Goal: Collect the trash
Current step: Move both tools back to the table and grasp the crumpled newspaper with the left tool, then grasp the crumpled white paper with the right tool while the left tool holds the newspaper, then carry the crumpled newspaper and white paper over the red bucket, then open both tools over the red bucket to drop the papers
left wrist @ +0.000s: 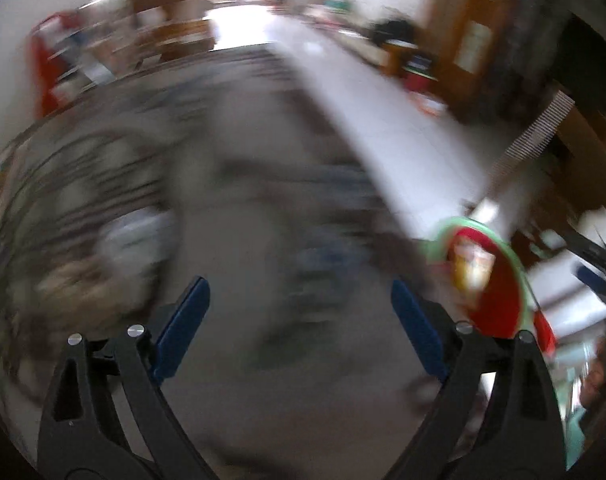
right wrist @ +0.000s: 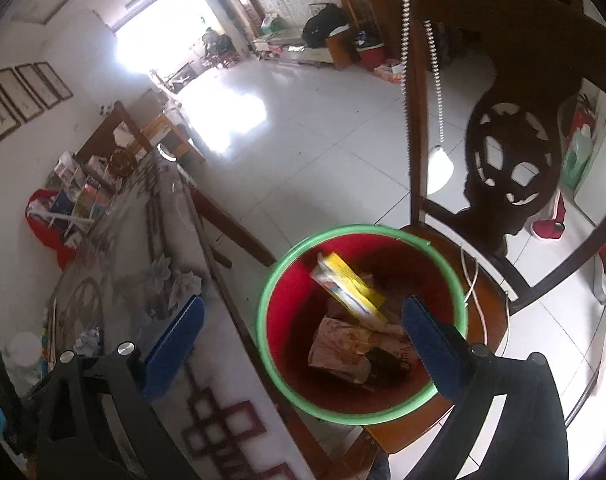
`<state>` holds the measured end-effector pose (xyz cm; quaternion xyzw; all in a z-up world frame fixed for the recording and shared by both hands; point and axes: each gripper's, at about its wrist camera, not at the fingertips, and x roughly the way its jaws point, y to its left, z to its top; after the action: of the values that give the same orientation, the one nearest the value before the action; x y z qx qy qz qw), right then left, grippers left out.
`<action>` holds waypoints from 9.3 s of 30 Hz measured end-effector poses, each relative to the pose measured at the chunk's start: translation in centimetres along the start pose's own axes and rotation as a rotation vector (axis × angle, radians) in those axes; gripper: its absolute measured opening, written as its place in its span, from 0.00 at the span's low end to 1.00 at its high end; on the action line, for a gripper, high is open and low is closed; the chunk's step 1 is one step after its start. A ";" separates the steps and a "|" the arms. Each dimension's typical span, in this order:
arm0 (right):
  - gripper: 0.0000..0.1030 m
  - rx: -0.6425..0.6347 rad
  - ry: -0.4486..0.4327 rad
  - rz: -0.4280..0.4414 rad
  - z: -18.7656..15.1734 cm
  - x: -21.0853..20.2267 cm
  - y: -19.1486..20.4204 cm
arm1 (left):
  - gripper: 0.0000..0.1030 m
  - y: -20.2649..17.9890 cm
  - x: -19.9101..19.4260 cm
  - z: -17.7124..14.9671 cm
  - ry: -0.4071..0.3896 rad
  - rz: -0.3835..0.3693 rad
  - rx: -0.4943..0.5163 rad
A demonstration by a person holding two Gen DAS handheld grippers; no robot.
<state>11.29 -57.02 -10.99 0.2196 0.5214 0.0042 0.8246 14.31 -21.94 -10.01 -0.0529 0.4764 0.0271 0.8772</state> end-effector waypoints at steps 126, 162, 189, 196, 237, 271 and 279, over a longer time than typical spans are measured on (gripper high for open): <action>0.55 -0.414 0.259 0.142 -17.7 7.5 33.4 | 0.43 23.7 -11.7 -3.2 -0.179 -0.117 -0.065; 0.56 -0.355 -0.116 0.172 -10.1 -5.5 27.4 | 0.46 14.1 -14.5 -0.2 -0.270 -0.206 0.009; 0.56 -0.291 -0.146 0.165 -2.1 -6.2 14.7 | 0.46 -1.6 -12.1 2.5 -0.255 -0.227 0.103; 0.56 -0.257 -0.158 0.159 -1.0 -6.5 12.6 | 0.46 -4.2 -11.8 3.0 -0.251 -0.234 0.133; 0.56 -0.110 -0.177 0.083 2.1 -6.8 3.1 | 0.46 -13.7 -8.2 4.0 -0.181 -0.301 0.258; 0.56 0.046 -0.139 -0.035 3.3 -5.9 -5.3 | 0.77 -22.1 -0.7 3.6 0.000 -0.391 0.352; 0.84 -0.033 -0.038 0.015 3.1 -3.1 -2.7 | 0.93 -18.6 -3.0 5.2 -0.120 -0.336 0.266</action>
<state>11.98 -61.28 -8.22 0.2099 0.5040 0.0146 0.8377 18.84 -39.78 -3.43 -0.0137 0.4070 -0.1796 0.8955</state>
